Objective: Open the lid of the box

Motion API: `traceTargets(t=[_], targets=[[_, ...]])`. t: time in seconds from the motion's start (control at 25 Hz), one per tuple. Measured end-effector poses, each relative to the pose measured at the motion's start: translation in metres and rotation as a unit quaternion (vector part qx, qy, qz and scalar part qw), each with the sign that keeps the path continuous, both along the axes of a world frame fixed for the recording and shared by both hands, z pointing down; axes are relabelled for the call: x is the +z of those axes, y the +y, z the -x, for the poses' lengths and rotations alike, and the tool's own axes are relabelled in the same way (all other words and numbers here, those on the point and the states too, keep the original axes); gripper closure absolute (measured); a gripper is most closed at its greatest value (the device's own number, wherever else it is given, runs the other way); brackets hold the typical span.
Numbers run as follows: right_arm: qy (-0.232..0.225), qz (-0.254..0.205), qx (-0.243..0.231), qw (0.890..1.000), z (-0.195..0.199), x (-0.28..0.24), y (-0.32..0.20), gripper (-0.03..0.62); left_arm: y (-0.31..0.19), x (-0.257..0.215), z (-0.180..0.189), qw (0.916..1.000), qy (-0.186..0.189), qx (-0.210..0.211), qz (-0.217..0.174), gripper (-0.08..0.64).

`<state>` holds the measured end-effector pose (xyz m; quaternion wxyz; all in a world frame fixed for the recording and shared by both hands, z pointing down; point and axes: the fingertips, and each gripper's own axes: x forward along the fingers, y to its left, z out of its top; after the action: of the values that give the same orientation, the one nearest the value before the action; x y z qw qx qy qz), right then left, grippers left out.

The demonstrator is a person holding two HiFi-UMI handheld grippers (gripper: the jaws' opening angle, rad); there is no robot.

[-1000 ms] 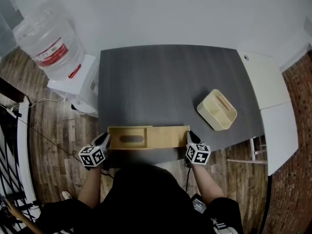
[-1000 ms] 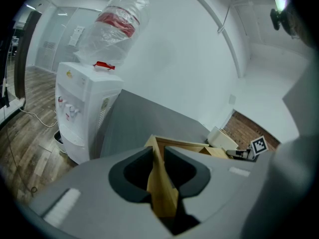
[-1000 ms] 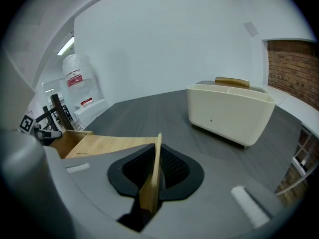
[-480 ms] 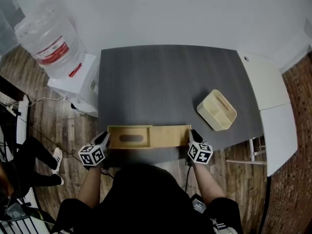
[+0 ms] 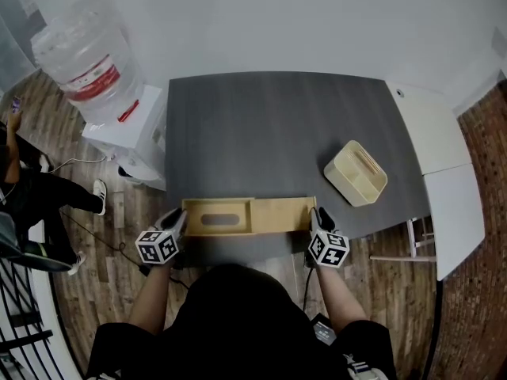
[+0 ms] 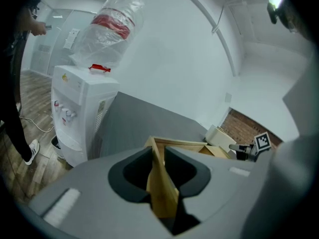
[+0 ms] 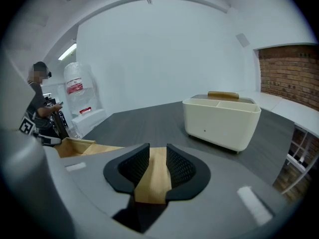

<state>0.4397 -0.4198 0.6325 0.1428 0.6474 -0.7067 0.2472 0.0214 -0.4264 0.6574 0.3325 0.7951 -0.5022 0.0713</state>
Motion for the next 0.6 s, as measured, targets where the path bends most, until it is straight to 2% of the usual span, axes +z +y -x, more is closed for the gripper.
traceTargets(t=[0.12,0.32,0.44,0.6], targets=[[0.000,-0.018,-0.003,1.000,0.011,-0.014,0.007,0.486,-0.002,-0.008,0.003,0.9998,-0.005,-0.003,-0.021,0.485],[0.011,-0.063,-0.014,0.998,0.030,-0.043,0.021,0.513,-0.005,-0.042,0.024,0.9966,0.012,-0.028,-0.077,0.483],[0.016,-0.103,-0.013,0.995,0.037,-0.066,0.029,0.546,-0.005,-0.073,0.034,0.9918,0.014,-0.027,-0.124,0.485],[0.008,-0.145,-0.007,0.989,0.049,-0.094,0.044,0.565,0.004,-0.112,0.035,0.9829,0.015,-0.006,-0.183,0.505]])
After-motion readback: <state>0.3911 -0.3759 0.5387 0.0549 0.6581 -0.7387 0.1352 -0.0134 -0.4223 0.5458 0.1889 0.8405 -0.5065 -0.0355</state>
